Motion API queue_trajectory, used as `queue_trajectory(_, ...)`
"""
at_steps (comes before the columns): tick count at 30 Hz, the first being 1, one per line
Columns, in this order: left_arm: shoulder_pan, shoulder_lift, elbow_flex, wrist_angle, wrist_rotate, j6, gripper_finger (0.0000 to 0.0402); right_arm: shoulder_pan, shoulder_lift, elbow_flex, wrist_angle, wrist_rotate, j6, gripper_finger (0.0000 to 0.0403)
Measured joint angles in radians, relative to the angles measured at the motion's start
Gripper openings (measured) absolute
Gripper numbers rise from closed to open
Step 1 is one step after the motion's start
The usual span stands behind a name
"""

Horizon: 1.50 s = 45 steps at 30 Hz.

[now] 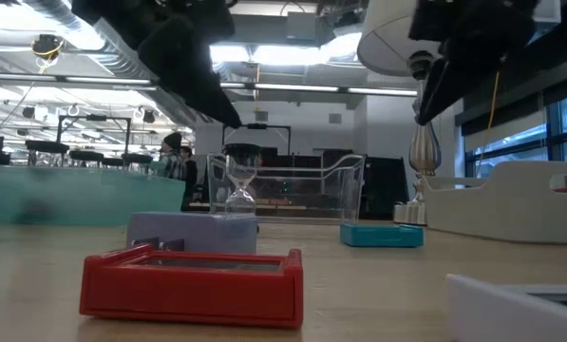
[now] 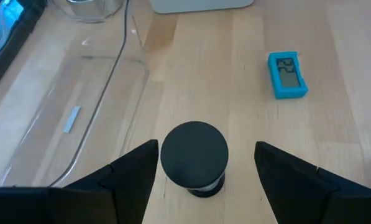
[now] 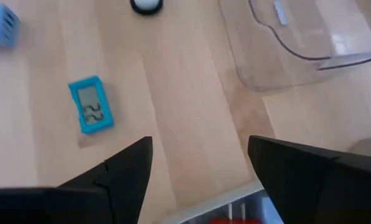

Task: Pick & Place Office items
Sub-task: Put the black and white hourglass into the green bin

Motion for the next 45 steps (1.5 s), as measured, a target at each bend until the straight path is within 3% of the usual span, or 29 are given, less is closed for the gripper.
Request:
queue_trajectory(9, 0.012, 0.026, 0.001, 0.009, 0.020, 0.004, 0.0265, 0.052, -0.161, -0.174, 0.188, 0.071, 0.074, 0.0268)
queue_trajectory(17, 0.013, 0.090, 0.003, 0.045, 0.050, -0.070, 0.0265, 0.061, -0.159, -0.199, 0.194, 0.078, 0.149, 0.0268)
queue_trajectory(25, 0.048, 0.064, 0.001, 0.021, 0.037, 0.001, 0.0265, 0.061, -0.159, -0.199, 0.219, 0.099, 0.152, 0.0268)
queue_trajectory(45, 0.121, 0.111, 0.002, 0.107, 0.172, 0.048, 0.0265, 0.060, -0.158, -0.199, 0.217, 0.093, 0.151, 0.0268)
